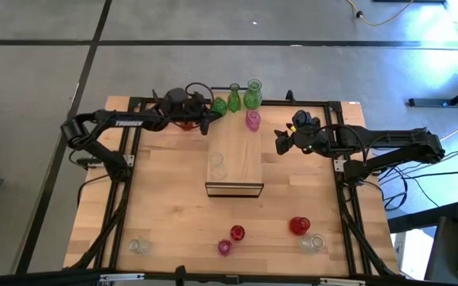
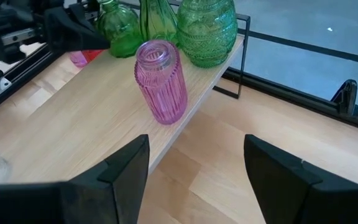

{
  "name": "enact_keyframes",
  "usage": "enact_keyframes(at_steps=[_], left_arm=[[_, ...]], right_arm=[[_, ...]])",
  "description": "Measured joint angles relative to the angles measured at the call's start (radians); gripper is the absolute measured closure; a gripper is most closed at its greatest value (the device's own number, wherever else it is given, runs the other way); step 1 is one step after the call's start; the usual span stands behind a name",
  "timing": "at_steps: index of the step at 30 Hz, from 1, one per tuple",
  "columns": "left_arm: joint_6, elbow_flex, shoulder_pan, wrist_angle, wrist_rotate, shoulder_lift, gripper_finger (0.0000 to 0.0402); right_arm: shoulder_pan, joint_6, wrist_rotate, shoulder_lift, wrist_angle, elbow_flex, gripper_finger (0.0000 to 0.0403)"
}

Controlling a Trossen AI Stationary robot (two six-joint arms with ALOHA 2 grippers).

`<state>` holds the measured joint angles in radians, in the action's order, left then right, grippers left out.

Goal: Sort vases onto shelf
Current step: Put the green vase on the shelf aligned with the other green vases, then put the top red vase on the shelf

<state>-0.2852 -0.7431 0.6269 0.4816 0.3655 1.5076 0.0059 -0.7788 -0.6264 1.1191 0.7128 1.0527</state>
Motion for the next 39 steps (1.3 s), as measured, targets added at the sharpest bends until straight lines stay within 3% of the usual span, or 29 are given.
enact_keyframes(at_steps=[34, 39], left_arm=[[0.007, -0.007, 0.060, -0.041, -0.039, 0.007, 0.0401], [0.001, -0.007, 0.060, -0.043, 0.031, -0.006, 0.0401]], right_arm=[[0.000, 0.000, 0.025, 0.000, 0.002, 0.000, 0.0162], [0.001, -0.003, -0.010, -0.002, -0.014, 0.000, 0.0162]])
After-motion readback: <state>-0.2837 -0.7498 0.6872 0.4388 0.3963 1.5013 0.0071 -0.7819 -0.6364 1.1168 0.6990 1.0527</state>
